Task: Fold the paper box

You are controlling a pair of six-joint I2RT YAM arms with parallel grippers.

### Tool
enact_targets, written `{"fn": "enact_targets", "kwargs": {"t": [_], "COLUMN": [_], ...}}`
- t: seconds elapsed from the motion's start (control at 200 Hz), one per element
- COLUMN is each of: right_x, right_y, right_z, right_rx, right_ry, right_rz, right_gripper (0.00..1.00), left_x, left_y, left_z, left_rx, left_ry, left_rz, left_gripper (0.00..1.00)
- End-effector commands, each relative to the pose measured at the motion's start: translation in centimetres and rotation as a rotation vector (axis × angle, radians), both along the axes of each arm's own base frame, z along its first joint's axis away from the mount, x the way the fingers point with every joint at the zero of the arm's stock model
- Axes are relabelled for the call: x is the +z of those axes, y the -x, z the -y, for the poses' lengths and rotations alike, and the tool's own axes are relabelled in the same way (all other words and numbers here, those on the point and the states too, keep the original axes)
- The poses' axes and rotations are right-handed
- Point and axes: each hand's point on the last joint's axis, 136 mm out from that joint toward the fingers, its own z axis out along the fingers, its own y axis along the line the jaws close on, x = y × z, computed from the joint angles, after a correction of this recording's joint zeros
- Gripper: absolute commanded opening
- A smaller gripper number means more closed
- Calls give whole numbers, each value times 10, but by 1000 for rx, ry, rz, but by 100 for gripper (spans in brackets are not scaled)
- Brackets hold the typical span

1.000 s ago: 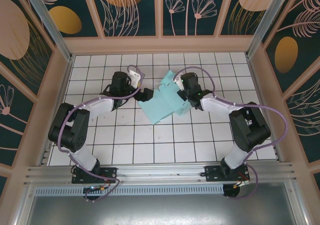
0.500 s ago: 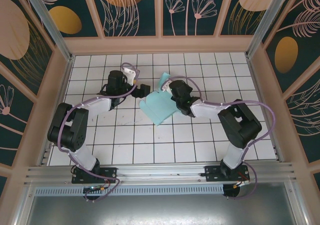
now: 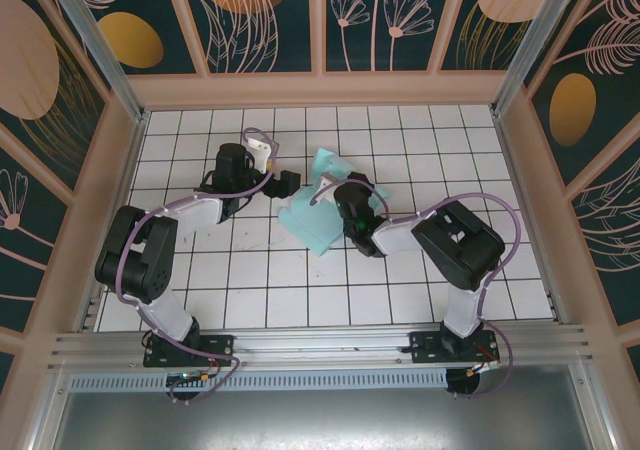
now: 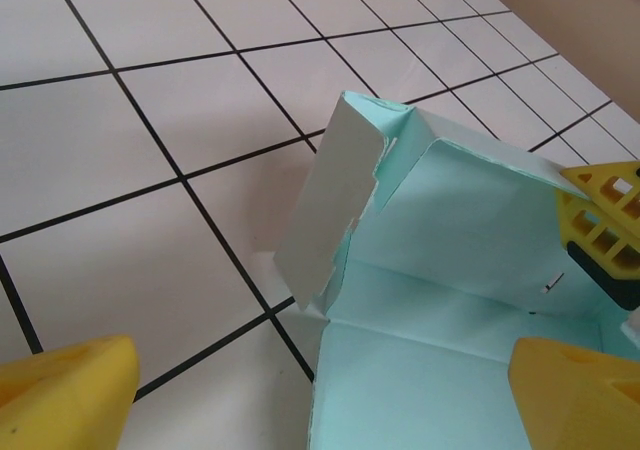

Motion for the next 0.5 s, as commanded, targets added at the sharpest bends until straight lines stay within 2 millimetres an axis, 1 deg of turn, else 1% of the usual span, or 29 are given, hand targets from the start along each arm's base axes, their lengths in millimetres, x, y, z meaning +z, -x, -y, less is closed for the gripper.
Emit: {"fn": "enact_targets", "kwargs": {"t": [0.0,0.185,0.275,0.39,0.495], "right_x": [12,12,9,7,1], "right_y": [-2,-2,-3,-1,2], "right_z": [0,-8,-12,-24,-34], "right_rx": [-28,-56,-63,-59,-45], "right_ry": [4,54,85,98,108], "right_rz": [88,141,148,150,145], "right_gripper": [0,0,0,0,0], "left_x": [4,3,0,-2,-6], "left_y": [-3,-7,-6,-6,-6], "left_z": [-2,-10,-14,-19,-23], "left_rx": [3,38,51,65,76], "left_ry": [46,49,45,42,42], "left_rz": [13,11,7,8,2], "left_gripper": [95,95,95,96,96]}}
